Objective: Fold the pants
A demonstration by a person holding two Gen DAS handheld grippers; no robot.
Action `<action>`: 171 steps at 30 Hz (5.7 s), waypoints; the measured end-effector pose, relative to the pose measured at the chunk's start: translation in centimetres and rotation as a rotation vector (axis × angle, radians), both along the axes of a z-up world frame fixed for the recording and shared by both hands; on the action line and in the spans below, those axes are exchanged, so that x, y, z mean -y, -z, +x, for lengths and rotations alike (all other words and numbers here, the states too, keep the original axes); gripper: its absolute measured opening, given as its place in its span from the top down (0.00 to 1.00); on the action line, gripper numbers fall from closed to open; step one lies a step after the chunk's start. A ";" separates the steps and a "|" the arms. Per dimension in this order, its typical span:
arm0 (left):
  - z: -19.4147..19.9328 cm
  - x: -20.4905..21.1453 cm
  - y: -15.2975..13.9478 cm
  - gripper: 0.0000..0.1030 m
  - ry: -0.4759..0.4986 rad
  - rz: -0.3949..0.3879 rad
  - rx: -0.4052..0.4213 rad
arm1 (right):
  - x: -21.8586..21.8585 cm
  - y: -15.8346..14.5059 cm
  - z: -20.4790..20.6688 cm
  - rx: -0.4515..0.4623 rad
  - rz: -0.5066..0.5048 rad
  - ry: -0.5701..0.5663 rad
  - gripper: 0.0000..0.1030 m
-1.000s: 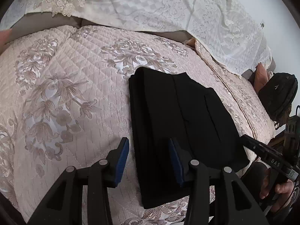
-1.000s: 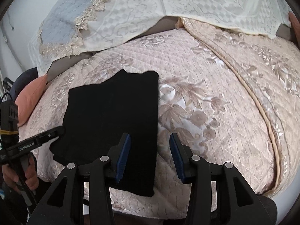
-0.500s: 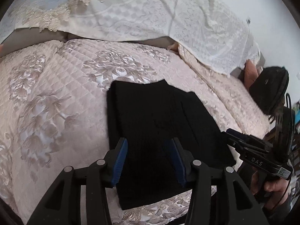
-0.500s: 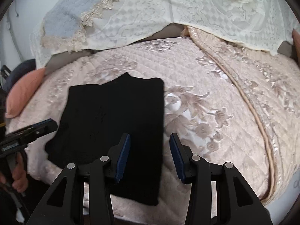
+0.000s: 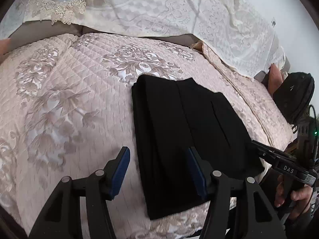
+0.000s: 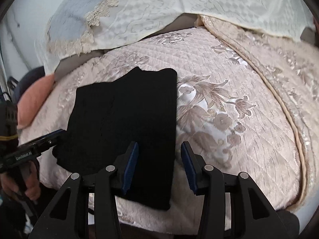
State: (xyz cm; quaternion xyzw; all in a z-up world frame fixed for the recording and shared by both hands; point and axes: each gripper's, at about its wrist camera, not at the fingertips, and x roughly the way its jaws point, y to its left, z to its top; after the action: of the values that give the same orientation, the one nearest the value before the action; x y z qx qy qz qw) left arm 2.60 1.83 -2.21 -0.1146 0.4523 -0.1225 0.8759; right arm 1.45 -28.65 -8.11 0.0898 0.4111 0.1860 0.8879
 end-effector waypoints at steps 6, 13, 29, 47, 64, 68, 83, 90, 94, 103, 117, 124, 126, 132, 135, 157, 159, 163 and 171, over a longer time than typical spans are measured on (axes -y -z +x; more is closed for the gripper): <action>2.3 -0.7 1.6 0.40 -0.018 -0.085 -0.035 | 0.1 0.5 1.8 -0.030 0.056 -0.042 0.56; 3.6 0.1 2.1 0.38 -0.030 -0.103 -0.019 | 0.2 1.1 3.8 -0.050 0.125 -0.056 0.56; 3.2 1.2 1.8 0.59 0.016 -0.095 -0.028 | -1.1 1.3 5.1 -0.065 0.168 -0.062 0.68; 3.1 -1.0 -3.2 0.76 0.011 -0.088 0.073 | -4.4 -4.6 4.0 0.071 0.145 -0.135 0.87; 12.4 -9.4 -3.8 0.76 -0.092 -0.001 0.126 | -13.8 -5.8 14.2 0.087 0.198 -0.239 0.87; 14.4 -11.2 -1.6 0.75 -0.122 -0.021 0.076 | -14.9 -4.1 16.9 0.040 0.201 -0.248 0.87; 10.3 -14.9 -0.8 0.66 -0.282 -0.020 0.086 | -13.5 -2.5 14.6 0.057 0.025 -0.175 0.68; 7.4 -9.8 -2.3 0.66 -0.154 0.085 0.174 | -16.1 -3.1 10.6 0.174 -0.109 -0.209 0.68; 7.7 -8.5 0.7 0.65 -0.142 0.161 0.123 | -17.5 -0.3 10.1 0.151 -0.251 -0.221 0.68; 6.3 -7.0 -1.7 0.65 -0.149 0.158 0.166 | -17.5 -2.0 8.3 0.208 -0.210 -0.220 0.68; 2.4 -5.0 -2.0 0.64 -0.195 0.176 0.103 | -16.7 -2.5 4.4 0.171 -0.201 -0.223 0.63; 0.1 -4.5 -1.0 0.64 -0.225 0.210 0.069 | -16.2 -1.4 1.7 0.165 -0.211 -0.221 0.58; -0.1 -4.4 -0.4 0.64 -0.226 0.230 0.050 | -16.2 -0.8 1.5 0.153 -0.215 -0.214 0.58; -0.3 -4.3 0.3 0.64 -0.223 0.257 0.034 | -16.3 0.2 1.3 0.147 -0.234 -0.201 0.58; -0.1 -4.3 1.0 0.64 -0.223 0.259 0.014 | -16.1 0.6 1.3 0.139 -0.237 -0.194 0.57; -0.3 -4.1 1.2 0.64 -0.212 0.250 -0.012 | -16.1 0.7 1.5 0.130 -0.257 -0.201 0.57; -0.2 -4.1 1.3 0.64 -0.211 0.249 -0.015 | -16.1 0.8 1.4 0.129 -0.257 -0.205 0.57; -0.2 -4.2 1.4 0.64 -0.209 0.247 -0.019 | -16.3 1.2 1.5 0.117 -0.261 -0.207 0.57; -0.2 -4.2 1.5 0.63 -0.204 0.244 -0.022 | -16.4 1.4 1.6 0.111 -0.261 -0.210 0.57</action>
State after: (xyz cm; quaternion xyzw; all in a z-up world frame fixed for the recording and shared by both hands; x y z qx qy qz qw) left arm 2.35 6.03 -3.73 -0.0539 0.4595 0.0245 0.8862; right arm 3.05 -12.28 -9.49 -0.0802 0.3893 0.2275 0.8889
